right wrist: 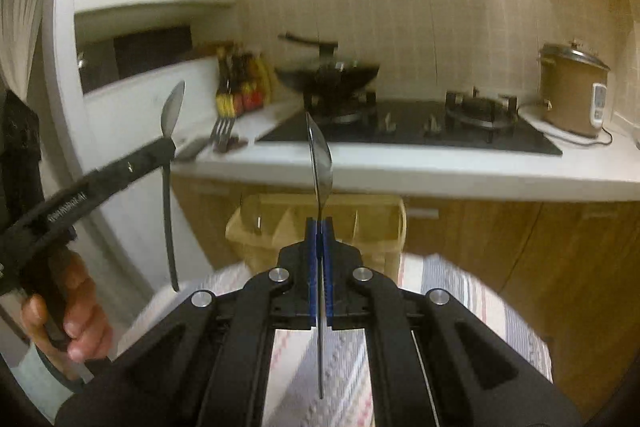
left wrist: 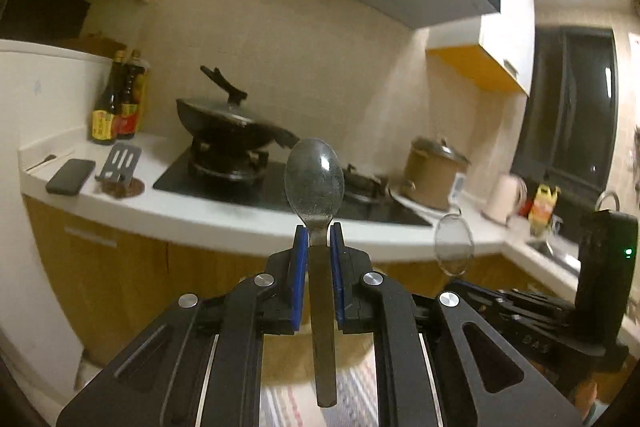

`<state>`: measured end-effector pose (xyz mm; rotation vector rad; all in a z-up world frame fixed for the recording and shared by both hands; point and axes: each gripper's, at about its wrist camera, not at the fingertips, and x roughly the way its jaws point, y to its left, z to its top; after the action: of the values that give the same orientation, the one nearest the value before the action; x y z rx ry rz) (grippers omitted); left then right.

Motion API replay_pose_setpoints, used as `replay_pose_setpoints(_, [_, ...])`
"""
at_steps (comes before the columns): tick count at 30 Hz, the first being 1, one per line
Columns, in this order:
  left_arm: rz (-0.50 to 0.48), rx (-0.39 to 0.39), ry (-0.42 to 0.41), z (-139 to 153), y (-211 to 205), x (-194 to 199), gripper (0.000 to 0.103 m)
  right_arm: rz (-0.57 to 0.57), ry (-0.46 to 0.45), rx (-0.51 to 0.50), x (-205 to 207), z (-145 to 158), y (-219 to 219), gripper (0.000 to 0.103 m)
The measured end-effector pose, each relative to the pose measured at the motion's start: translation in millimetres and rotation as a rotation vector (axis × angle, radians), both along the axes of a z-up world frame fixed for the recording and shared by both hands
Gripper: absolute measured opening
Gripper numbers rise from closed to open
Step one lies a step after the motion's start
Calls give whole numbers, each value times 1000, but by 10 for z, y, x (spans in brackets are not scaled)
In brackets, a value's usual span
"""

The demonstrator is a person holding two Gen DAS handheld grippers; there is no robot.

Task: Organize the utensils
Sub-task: 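Lift both held spoons up over the beige basket, then lower both spoons into the basket and open both tools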

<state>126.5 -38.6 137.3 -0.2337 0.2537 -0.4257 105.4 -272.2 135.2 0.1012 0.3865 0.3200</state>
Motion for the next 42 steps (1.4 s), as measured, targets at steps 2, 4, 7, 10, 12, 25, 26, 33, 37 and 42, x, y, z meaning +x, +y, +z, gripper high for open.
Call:
replay_pose_setpoints(2, [21, -3, -19, 23, -8, 111, 9, -12, -42, 20, 135, 124, -20, 1])
replay_pose_setpoints(4, [38, -3, -33, 32, -32, 215, 9, -27, -75, 31, 223, 217, -44, 1])
replay_pose_setpoints(7, [67, 4, -48, 19, -84, 396, 9, -60, -133, 39, 402, 332, -93, 1])
replay_pose_setpoints(10, [94, 12, -53, -23, -120, 576, 9, -98, -175, 43, 578, 393, -171, 1])
replay_pose_setpoints(12, [107, 12, -44, -84, -133, 696, 9, -111, -188, 49, 727, 380, -230, 2])
replay_pose_setpoints(25, [139, 34, -20, -514, -180, 982, 9, -92, -108, 55, 1259, -286, -234, 2])
replay_pose_setpoints(26, [150, 37, -24, -559, -179, 987, 9, -93, -111, 47, 1268, -326, -225, 2])
replay_pose_setpoints(33, [157, 40, -12, -724, -162, 1024, 9, -90, -120, -13, 1264, -510, -143, 2])
replay_pose_setpoints(37, [152, 59, -7, -806, -187, 960, 10, -74, -111, -25, 1232, -583, -134, 2])
replay_pose_setpoints(42, [139, 73, -2, -866, -187, 836, 10, -57, -110, -33, 1110, -622, -152, 2])
